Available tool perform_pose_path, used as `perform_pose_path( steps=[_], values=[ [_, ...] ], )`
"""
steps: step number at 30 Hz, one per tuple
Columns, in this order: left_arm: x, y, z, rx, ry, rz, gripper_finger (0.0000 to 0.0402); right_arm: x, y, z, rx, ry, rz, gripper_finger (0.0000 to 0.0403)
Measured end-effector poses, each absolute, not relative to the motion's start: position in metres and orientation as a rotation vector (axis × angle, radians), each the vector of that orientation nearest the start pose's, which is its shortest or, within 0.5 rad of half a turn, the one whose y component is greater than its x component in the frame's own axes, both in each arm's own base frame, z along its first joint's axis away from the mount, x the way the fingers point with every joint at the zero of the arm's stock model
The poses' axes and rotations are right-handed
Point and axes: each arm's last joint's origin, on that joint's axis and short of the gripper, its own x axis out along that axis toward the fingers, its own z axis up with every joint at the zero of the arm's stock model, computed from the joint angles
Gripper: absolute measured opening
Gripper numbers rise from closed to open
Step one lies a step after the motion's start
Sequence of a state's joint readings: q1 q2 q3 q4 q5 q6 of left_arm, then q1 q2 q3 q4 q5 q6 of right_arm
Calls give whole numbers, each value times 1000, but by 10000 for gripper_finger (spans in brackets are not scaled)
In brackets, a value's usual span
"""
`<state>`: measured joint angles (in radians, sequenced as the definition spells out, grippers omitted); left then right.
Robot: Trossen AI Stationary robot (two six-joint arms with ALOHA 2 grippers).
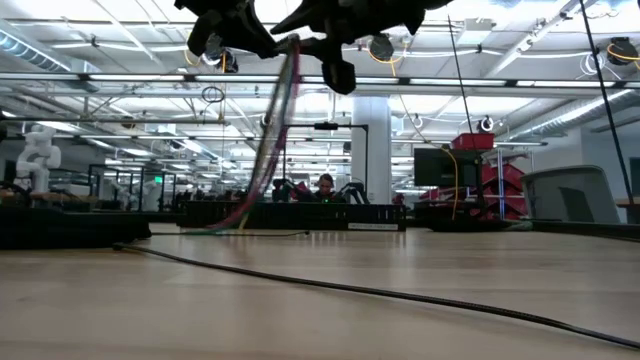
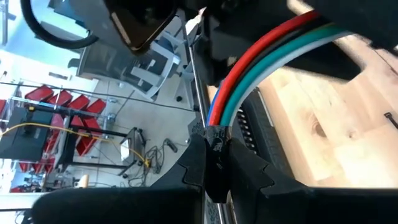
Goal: Ziptie cables
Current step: Put the zip tied cabled wires into the cable duct
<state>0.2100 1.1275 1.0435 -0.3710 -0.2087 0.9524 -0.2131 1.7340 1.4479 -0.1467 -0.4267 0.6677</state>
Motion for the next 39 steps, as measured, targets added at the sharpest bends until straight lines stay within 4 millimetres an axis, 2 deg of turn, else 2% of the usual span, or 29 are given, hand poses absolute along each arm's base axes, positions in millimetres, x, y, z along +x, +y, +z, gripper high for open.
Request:
perform_pose_path(
  steps=[6, 10, 17, 23, 27, 30, 35, 39],
  values=[
    [236, 56, 339, 924, 618, 151, 41, 394, -75, 314, 801, 443, 28, 182],
    [234, 60, 339, 926, 637, 192, 41, 397, -79, 322, 776, 350, 36, 215],
    [217, 65, 341, 907, 716, 228, 41, 385, -93, 335, 682, 313, 8, 225],
    [204, 65, 344, 902, 737, 241, 41, 357, -116, 358, 546, 256, -139, 218],
    [194, 67, 343, 871, 799, 274, 41, 327, -131, 363, 521, 353, -292, 217],
    [189, 69, 341, 774, 814, 305, 41, 308, -135, 361, 542, 463, -352, 217],
    [189, 66, 340, 735, 805, 268, 41, 285, -123, 352, 516, 696, -439, 217],
    [202, 63, 347, 678, 624, 207, 41, 276, -111, 340, 472, 885, -514, 217]
  ],
)
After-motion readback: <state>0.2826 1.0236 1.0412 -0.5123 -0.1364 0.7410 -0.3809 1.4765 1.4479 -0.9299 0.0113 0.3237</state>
